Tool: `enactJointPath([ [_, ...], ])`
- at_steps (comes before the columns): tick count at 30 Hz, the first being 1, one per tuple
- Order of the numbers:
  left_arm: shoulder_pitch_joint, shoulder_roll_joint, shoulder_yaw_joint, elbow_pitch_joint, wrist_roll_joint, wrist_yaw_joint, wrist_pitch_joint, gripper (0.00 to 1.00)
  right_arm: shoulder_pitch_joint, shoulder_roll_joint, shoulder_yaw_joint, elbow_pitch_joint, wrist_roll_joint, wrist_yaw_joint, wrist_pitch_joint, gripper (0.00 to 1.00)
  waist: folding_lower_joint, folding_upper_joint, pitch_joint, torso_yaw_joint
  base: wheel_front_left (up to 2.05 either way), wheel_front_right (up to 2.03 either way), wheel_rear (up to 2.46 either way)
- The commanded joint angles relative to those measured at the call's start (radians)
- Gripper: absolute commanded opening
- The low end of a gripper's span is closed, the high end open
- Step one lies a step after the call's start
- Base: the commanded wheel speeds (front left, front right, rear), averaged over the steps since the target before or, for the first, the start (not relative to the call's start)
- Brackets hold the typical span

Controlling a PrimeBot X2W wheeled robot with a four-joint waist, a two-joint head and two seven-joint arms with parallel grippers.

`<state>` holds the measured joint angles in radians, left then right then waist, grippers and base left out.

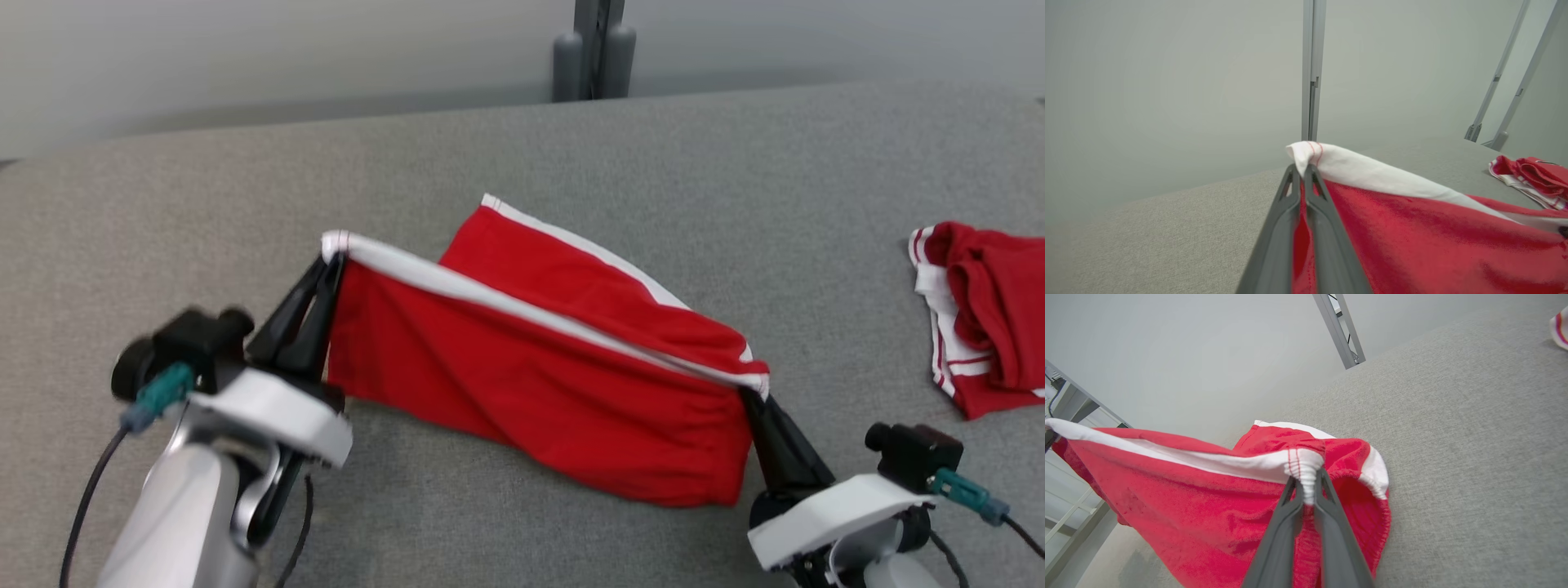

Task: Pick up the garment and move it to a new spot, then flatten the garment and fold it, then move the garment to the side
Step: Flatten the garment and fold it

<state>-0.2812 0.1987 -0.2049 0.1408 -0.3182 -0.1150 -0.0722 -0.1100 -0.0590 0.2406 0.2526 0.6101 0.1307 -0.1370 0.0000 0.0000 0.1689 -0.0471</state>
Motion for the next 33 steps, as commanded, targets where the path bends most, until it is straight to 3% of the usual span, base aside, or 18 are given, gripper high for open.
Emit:
enactJointPath([
  [1, -0.038, 0.000, -0.002, 0.018, -0.008, -0.005, -0.005, 0.00, -0.019, 0.001, -0.005, 0.009, 0.004, 0.000, -0.008, 0.00, 0.0000, 0.0000, 0.051, -0.013, 0.00, 0.00, 0.00],
  [14, -0.479, -0.035, -0.190, 0.550, -0.100, -0.015, -0.039, 0.00, -0.155, 0.005, 0.001, 0.084, 0.052, 0.000, -0.044, 0.00, 0.0000, 0.0000, 0.197, -0.082, 0.00, 0.00, 0.00],
  [25, -0.651, -0.057, -0.322, 0.813, -0.219, -0.015, -0.117, 0.00, -0.210, 0.005, 0.028, 0.129, 0.081, 0.000, -0.085, 0.00, 0.0000, 0.0000, 0.238, -0.118, 0.00, 0.00, 0.00],
  [26, -0.660, -0.059, -0.334, 0.822, -0.228, -0.016, -0.125, 0.36, -0.213, 0.005, 0.031, 0.131, 0.083, 0.000, -0.087, 0.01, 0.0000, 0.0000, 0.240, -0.119, 0.00, 0.00, 0.00],
  [27, -0.667, -0.058, -0.346, 0.831, -0.241, -0.016, -0.132, 0.99, -0.216, 0.005, 0.034, 0.133, 0.085, 0.000, -0.090, 0.42, 0.0000, 0.0000, 0.242, -0.120, 0.00, 0.00, 0.00],
  [28, -0.670, -0.060, -0.356, 0.840, -0.254, -0.016, -0.139, 1.00, -0.219, 0.005, 0.037, 0.135, 0.083, 0.000, -0.092, 0.95, 0.0000, 0.0000, 0.243, -0.119, 0.00, 0.00, 0.00],
  [29, -0.671, -0.061, -0.367, 0.848, -0.264, -0.016, -0.145, 1.00, -0.222, 0.005, 0.039, 0.132, 0.079, 0.000, -0.094, 1.00, 0.0000, 0.0000, 0.243, -0.118, 0.00, 0.00, 0.00],
  [33, -0.674, -0.051, -0.380, 0.871, -0.281, -0.015, -0.179, 1.00, -0.210, 0.006, 0.028, 0.119, 0.051, 0.000, -0.104, 1.00, 0.0000, 0.0000, 0.231, -0.109, 0.00, 0.00, 0.00],
])
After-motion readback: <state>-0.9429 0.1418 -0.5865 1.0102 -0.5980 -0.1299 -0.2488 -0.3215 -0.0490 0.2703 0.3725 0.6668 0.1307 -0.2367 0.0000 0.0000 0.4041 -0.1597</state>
